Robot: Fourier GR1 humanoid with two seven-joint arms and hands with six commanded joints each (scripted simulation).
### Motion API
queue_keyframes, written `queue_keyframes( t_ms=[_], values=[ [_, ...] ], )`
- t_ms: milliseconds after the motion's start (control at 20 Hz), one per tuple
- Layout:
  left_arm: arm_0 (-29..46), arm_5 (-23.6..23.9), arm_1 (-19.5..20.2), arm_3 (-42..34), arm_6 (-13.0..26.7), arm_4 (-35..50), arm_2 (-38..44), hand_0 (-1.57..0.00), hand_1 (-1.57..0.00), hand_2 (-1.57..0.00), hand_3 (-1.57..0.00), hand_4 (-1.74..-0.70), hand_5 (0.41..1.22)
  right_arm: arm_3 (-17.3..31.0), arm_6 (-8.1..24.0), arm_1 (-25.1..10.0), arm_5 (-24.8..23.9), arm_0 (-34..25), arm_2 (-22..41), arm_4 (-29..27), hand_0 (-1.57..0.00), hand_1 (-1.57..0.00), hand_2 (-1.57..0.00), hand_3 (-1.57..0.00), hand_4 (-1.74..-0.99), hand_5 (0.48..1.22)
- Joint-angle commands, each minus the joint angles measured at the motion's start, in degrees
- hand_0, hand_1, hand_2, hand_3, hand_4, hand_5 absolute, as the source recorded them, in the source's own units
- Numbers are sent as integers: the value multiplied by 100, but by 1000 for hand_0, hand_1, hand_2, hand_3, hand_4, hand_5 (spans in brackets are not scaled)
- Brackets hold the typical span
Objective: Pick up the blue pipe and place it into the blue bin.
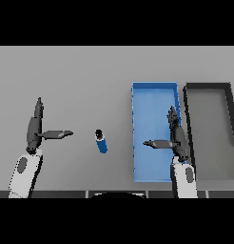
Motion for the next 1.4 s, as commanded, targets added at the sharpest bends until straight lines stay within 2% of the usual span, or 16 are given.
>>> queue_keyframes(
  t_ms=[0, 250, 300, 350, 450, 500, 600, 700, 750, 900, 1000, 1050, 1250, 1350],
  values=[
    [2, 2, -1, -3, -28, 1, 3, 1, 1, 1, 1, -966, 593, -2, -2, 1, -5, 2, 1, -1, 1, 1, 1, 1, -1205, 629],
    [-14, -11, 58, -41, 1, 35, 41, 1, 1, 1, 1, -966, 593, -69, -29, 16, -12, 57, 41, 27, 1, 1, 1, 1, -1205, 629],
    [207, -612, 440, -48, -416, 1, -87, 1, 1, 1, 1, -966, 593, -270, -538, -376, 54, 287, 190, 457, 1, 1, 1, 1, -1205, 629],
    [374, -950, 655, -8, -692, -97, -199, 1, 1, 1, 1, -963, 592, -404, -785, -563, 92, 492, 329, 737, 1, 1, 1, 1, -1201, 628],
    [343, -1338, 837, 133, -904, -128, -272, 1, 1, 1, 1, -959, 590, -729, -779, -734, 141, 689, 492, 984, 1, 1, 1, 1, -1197, 626],
    [315, -1436, 908, 196, -965, -130, -262, 1, 1, 1, 1, -959, 592, -765, -669, -725, 115, 678, 546, 1073, 1, 1, 1, 1, -1193, 622],
    [337, -1616, 963, 203, -1076, -66, -271, 1, 1, 1, 1, -960, 594, -820, -658, -769, 136, 716, 529, 1058, 1, 1, 1, 1, -1206, 625],
    [415, -1907, 1047, 110, -1215, 25, -339, 1, 1, 1, 1, -966, 594, -802, -443, -729, 128, 612, 601, 1122, 1, 1, 1, 1, -1197, 621],
    [507, -2061, 1141, -35, -1264, 61, -390, 1, 1, 1, 1, -976, 584, -789, -522, -810, 152, 630, 520, 1068, 1, 1, 1, 1, -1192, 621],
    [696, -2418, 1394, -447, -1095, 30, -649, 1, 1, 1, 1, -1026, 549, -738, -608, -777, 141, 569, 563, 1111, 1, 1, 1, 1, -1179, 616],
    [750, -2575, 1341, -665, -1029, -51, -903, 1, 1, 1, 1, -1071, 522, -683, -527, -816, 159, 513, 519, 1079, 1, 1, 1, 1, -1174, 616],
    [745, -2657, 1236, -768, -845, -98, -1111, 1, 1, 1, 1, -1095, 510, -710, -548, -787, 164, 534, 557, 1094, 1, 1, 1, 1, -1173, 616],
    [769, -2631, 949, -946, -502, -481, -1606, 1, 1, 1, 1, -1137, 464, -801, -522, -884, 223, 635, 492, 1026, 1, 1, 1, 1, -1189, 619],
    [719, -2675, 825, -937, -515, -547, -1734, 1, 1, 1, 1, -1139, 450, -794, -507, -802, 218, 683, 567, 1064, 1, 1, 1, 1, -1197, 615]
  ],
)
